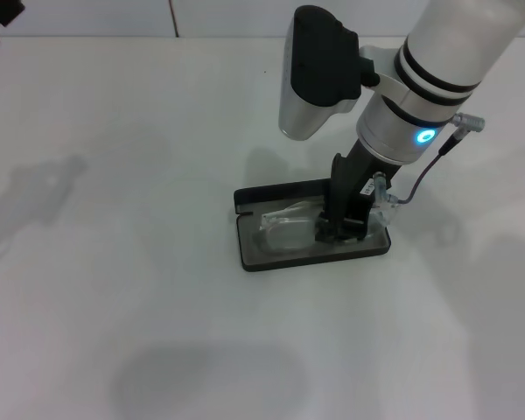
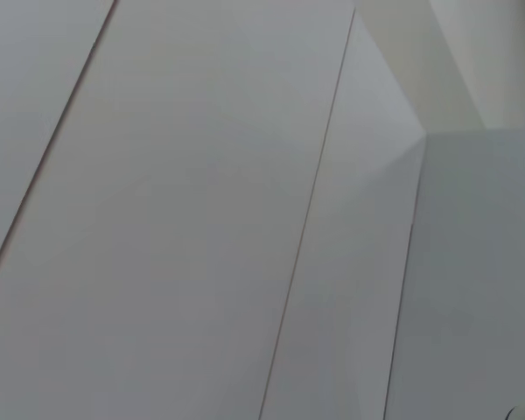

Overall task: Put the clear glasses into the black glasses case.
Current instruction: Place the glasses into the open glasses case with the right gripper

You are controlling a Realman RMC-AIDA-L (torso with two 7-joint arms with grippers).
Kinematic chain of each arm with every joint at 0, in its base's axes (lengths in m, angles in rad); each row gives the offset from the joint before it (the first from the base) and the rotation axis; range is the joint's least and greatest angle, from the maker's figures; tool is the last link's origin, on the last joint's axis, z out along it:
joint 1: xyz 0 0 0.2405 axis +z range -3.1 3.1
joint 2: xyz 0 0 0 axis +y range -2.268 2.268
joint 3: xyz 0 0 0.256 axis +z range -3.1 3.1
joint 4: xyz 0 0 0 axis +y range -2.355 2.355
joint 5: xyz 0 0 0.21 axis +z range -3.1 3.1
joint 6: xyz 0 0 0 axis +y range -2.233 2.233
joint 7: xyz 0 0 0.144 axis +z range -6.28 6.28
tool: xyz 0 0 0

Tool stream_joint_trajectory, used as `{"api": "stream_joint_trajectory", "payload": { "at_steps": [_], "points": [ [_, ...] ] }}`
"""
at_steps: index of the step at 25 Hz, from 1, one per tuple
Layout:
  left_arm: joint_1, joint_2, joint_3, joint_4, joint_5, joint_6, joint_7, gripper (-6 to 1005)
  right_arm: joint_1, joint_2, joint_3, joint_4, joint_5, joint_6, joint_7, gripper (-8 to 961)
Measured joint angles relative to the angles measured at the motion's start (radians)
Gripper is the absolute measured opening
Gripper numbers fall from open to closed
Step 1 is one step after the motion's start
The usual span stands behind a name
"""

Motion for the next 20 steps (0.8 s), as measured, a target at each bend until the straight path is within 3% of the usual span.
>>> {"api": "stream_joint_trajectory", "payload": {
  "at_steps": [20],
  "points": [
    [0.001, -0.005, 0.000, -0.018, 0.005, 0.000, 0.023, 91, -0.004, 0.000, -0.006, 0.002, 0.001, -0.003, 0.000, 121]
  ]
}}
